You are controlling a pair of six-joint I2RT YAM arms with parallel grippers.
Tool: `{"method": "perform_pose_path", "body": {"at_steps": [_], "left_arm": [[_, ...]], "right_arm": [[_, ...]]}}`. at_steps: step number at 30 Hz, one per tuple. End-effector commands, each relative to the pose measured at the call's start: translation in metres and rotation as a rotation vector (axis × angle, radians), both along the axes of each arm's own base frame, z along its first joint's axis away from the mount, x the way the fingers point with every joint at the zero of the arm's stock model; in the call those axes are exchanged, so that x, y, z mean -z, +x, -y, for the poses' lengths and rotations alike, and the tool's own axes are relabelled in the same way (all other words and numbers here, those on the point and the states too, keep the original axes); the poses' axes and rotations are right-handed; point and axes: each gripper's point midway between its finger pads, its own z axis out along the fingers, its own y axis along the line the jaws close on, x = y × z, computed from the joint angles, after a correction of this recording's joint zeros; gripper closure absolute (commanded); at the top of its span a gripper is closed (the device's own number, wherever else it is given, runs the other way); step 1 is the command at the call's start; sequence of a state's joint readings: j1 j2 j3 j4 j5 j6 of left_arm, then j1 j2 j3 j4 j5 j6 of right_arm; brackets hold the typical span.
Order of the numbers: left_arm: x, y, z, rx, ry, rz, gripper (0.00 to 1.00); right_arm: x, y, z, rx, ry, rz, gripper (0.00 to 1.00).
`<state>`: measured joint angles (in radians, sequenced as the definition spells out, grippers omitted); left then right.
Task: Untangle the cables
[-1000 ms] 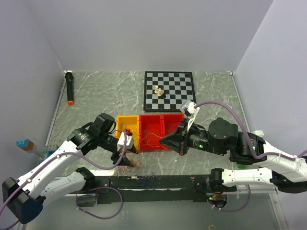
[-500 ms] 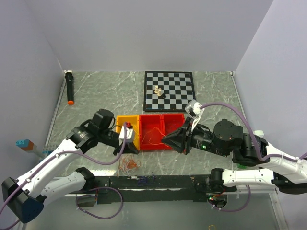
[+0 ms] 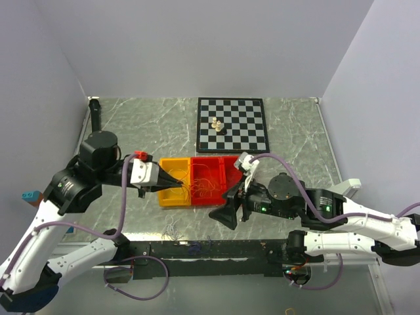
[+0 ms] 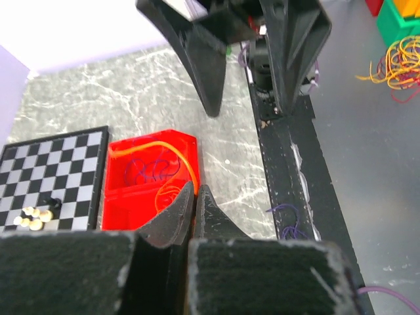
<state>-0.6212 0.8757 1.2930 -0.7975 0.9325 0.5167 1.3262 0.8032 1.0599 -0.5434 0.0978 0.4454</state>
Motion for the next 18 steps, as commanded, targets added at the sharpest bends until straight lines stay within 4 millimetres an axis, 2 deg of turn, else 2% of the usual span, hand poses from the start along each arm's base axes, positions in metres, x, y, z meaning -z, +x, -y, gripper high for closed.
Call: {"method": "perform_pose_path", "body": {"at_steps": [1,4,8,14,18], "left_arm": [[-0.027,-0.004,-0.003,-0.028,-0.061,0.023,0.99],[-0.043,-0.003,-0.004,-0.051,-0.109,0.056,0.99],[-0.055,-0.003,-0.005,-0.056,-0.122,0.067,0.99],[-0.080,-0.005,-0.006,-0.064,-0.177,0.108,0.99],[-0.092,-0.005,-0.007,-0.066,-0.196,0.128,0.99]], "right_arm": [[-0.021,-0.012,-0.019,-0.105,0.104,0.047,0.11],[-0.013,-0.013,-0.032,-0.140,0.091,0.060,0.11],[-0.006,-0.010,-0.049,-0.156,0.103,0.104,0.10],[0.006,-0.004,-0.064,-0.157,0.102,0.160,0.10],[-0.001,0.000,-0.076,-0.140,0.135,0.183,0.09]]}}
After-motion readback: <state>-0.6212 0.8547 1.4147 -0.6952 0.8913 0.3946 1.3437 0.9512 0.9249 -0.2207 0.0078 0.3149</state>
